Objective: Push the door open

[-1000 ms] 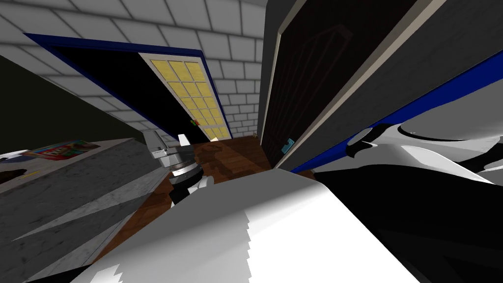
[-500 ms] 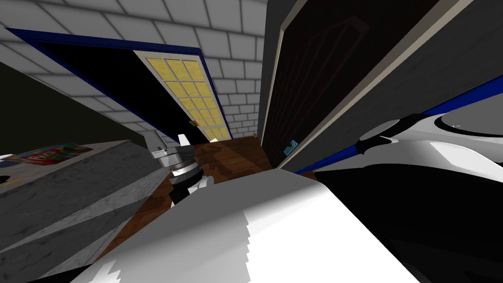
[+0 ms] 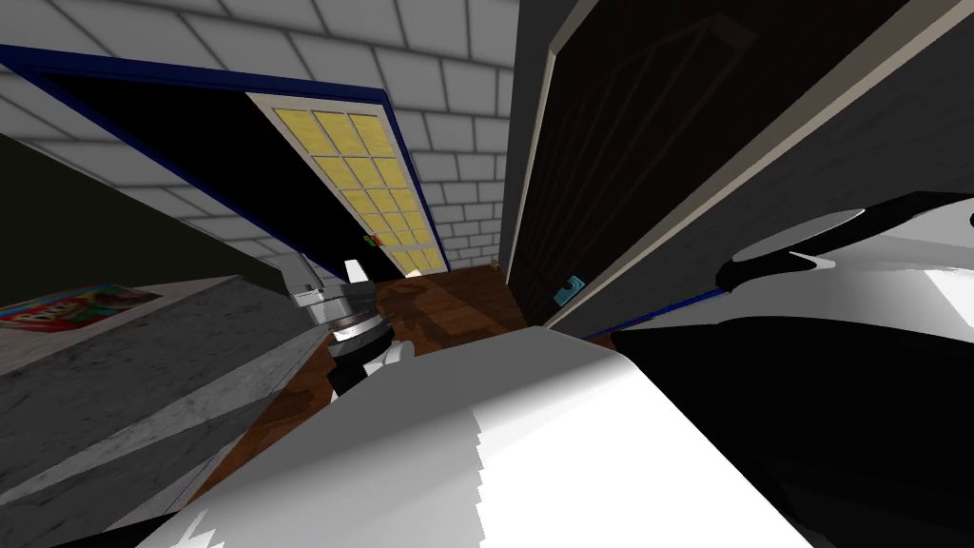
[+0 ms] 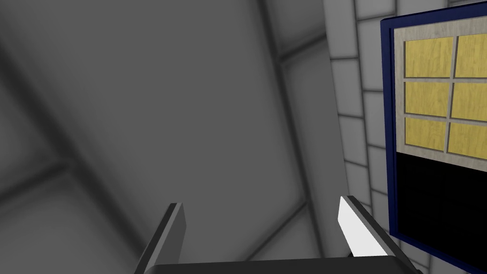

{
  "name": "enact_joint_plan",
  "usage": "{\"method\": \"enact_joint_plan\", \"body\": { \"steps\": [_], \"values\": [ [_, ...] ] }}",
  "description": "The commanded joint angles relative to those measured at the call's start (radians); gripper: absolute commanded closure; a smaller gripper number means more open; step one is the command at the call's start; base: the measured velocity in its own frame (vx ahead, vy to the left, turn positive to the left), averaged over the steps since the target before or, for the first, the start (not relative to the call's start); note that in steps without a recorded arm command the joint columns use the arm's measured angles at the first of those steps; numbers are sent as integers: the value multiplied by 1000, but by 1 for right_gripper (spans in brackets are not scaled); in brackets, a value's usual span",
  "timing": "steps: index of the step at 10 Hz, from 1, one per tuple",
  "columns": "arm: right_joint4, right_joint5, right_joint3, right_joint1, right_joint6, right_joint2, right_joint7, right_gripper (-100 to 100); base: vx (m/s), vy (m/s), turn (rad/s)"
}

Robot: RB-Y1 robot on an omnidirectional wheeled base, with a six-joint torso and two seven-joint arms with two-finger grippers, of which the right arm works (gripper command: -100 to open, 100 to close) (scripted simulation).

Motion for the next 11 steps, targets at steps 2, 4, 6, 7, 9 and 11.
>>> {"method": "enact_joint_plan", "body": {
  "steps": [2,4,6,7,9,11],
  "values": [
    [11,-75,-26,-40,-13,-50,-20,-100,87,-1,-14],
    [18,-130,-47,-70,-19,-84,-35,-100,90,1,-14],
    [25,-185,-68,-99,-26,-119,-50,-100,109,22,-15],
    [29,-209,-78,-114,-30,-136,-57,-100,93,-4,-15],
    [36,-268,-99,-144,-36,-171,-71,-100,105,0,-14],
    [43,-324,-120,-174,-43,-205,-86,-100,95,10,-16]
  ]
}}
